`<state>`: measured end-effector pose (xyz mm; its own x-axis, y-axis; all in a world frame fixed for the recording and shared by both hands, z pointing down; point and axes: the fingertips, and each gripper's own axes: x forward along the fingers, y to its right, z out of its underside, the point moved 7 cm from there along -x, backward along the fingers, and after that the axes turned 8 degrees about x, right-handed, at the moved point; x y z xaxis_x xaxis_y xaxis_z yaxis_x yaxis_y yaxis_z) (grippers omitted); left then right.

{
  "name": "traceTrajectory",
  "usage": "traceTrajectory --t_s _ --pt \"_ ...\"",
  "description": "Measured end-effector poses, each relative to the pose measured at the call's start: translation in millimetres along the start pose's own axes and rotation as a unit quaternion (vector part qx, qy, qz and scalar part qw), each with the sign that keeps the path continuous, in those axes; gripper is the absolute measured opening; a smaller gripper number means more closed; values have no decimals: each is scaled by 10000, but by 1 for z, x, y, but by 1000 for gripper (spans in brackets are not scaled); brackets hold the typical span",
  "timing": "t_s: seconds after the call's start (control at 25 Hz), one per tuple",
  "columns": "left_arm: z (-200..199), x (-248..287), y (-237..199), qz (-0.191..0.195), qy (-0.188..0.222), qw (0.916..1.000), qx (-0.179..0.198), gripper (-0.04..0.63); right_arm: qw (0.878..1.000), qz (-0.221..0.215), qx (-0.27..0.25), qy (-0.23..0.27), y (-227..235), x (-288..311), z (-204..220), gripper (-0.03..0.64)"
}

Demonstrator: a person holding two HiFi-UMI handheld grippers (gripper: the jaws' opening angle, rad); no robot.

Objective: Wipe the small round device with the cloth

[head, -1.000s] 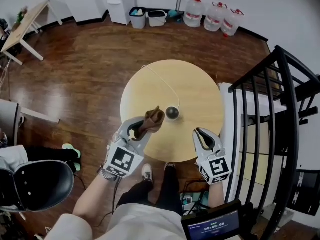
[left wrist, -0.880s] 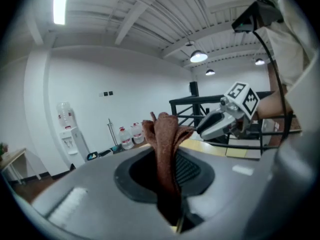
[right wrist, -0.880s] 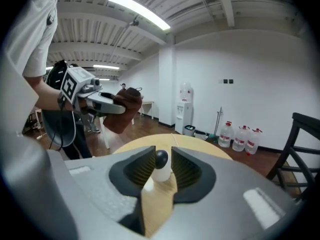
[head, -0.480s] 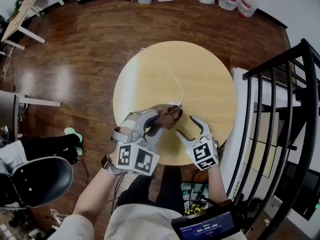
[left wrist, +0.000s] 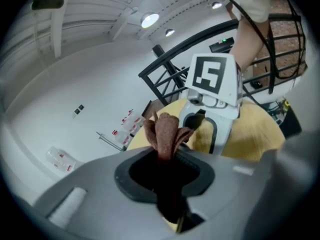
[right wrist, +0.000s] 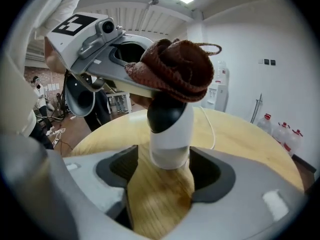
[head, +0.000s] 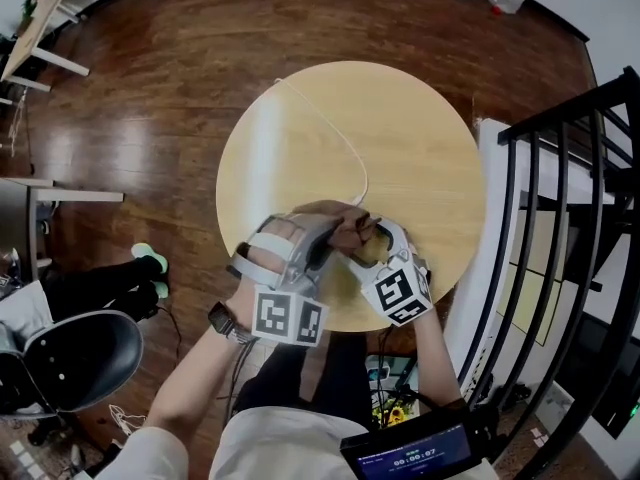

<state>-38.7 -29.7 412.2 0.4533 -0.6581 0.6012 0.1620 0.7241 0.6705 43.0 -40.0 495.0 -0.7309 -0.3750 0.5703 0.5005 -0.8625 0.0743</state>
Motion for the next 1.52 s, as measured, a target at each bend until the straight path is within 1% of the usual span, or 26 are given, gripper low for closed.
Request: traceTrajectory --t_s 0.12,0.2,0.28,0.4,0.52,0.6,0.8,0.92,1.04,1.12,1.16,1.24,1.32,1.4,1.52 --pt "1 -5 3 -95 23 9998 166 71 10000 7 81 48 -2 -3 0 314" --pt "2 -9 8 -160 1 9991 396 71 9996 45 254 129 -4 -4 1 314" --pt "2 -13 14 -221 10 9985 493 72 9988 73 435 212 -5 -5 4 314" --pt "2 -14 23 -264 91 9988 409 72 9976 173 614 280 -1 -9 8 314" --pt "4 -14 26 -256 226 9993 143 72 9950 274 922 285 2 -10 10 314" --pt "4 -15 28 -228 264 9994 79 72 9931 297 1093 308 1 -12 12 314" --pt "4 -16 38 -31 359 9991 233 71 9912 257 1254 347 -1 -19 16 314" --pt "5 -15 46 104 468 9983 324 71 9877 181 1524 310 -1 -21 24 314" --pt "14 -12 58 429 617 9960 479 71 9848 227 1688 352 -3 -19 24 314" --pt "22 -5 68 595 610 9945 608 71 9844 256 1703 375 -3 -20 24 314" --pt "26 -1 71 652 598 9942 610 71 9846 261 1691 367 -3 -21 25 313" --pt "31 5 76 722 596 9942 532 71 9853 273 1665 267 -2 -21 25 314" --pt "33 9 77 716 596 9945 472 71 9860 296 1639 61 -3 -22 26 313" --pt "33 12 79 755 576 9943 476 72 9870 304 1573 -125 -2 -23 26 313" --pt "35 15 84 1037 523 9917 549 72 9885 263 1440 -369 0 -28 29 313"
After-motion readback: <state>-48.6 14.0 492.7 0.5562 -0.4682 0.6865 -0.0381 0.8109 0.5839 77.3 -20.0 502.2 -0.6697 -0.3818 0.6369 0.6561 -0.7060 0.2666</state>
